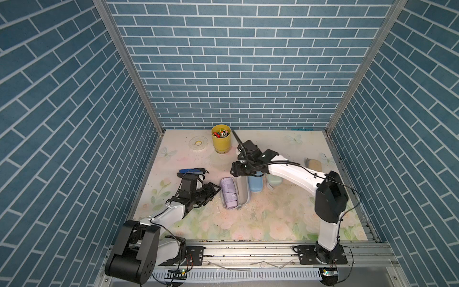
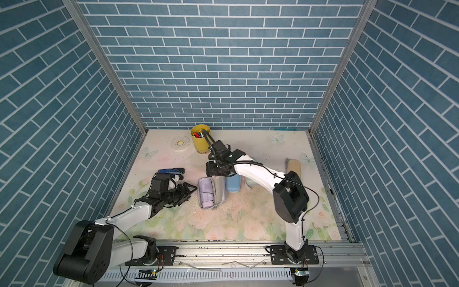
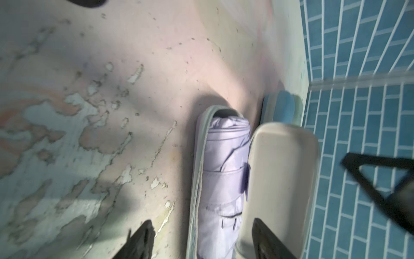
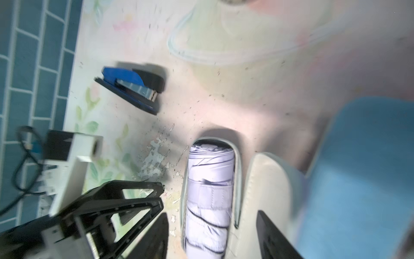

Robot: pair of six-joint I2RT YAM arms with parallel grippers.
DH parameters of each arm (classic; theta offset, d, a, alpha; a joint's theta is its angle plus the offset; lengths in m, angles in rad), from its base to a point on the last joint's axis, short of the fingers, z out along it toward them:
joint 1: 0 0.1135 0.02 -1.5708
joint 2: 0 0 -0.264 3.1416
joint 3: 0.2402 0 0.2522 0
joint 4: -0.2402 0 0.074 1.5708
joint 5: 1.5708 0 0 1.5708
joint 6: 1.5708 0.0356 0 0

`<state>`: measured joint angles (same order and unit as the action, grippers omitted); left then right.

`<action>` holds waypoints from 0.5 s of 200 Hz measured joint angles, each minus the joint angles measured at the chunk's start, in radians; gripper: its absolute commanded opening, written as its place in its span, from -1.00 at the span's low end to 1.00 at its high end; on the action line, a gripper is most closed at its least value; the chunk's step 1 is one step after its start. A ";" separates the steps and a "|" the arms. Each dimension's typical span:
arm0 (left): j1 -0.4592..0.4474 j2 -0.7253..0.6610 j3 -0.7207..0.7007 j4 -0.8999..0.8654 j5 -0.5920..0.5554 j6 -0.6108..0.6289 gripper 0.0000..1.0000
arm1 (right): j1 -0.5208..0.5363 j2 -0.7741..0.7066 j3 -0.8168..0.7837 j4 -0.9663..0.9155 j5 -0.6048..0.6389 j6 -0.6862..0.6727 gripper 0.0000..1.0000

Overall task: Put umbrellas into zippered umbrella sleeves
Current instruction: Place the umbrella in the umbrella sleeve, then close the umbrella sleeve at the center of the board.

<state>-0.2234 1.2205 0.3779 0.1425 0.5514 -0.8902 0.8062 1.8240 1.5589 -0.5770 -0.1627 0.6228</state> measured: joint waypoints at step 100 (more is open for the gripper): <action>-0.095 0.234 0.036 0.188 0.041 -0.018 -0.44 | 0.076 0.158 -0.045 0.042 -0.285 -0.003 0.39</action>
<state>-0.3187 1.4544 0.4141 0.3302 0.5922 -0.9081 0.8818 1.9820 1.5143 -0.5354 -0.4473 0.6201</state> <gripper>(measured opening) 0.296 0.704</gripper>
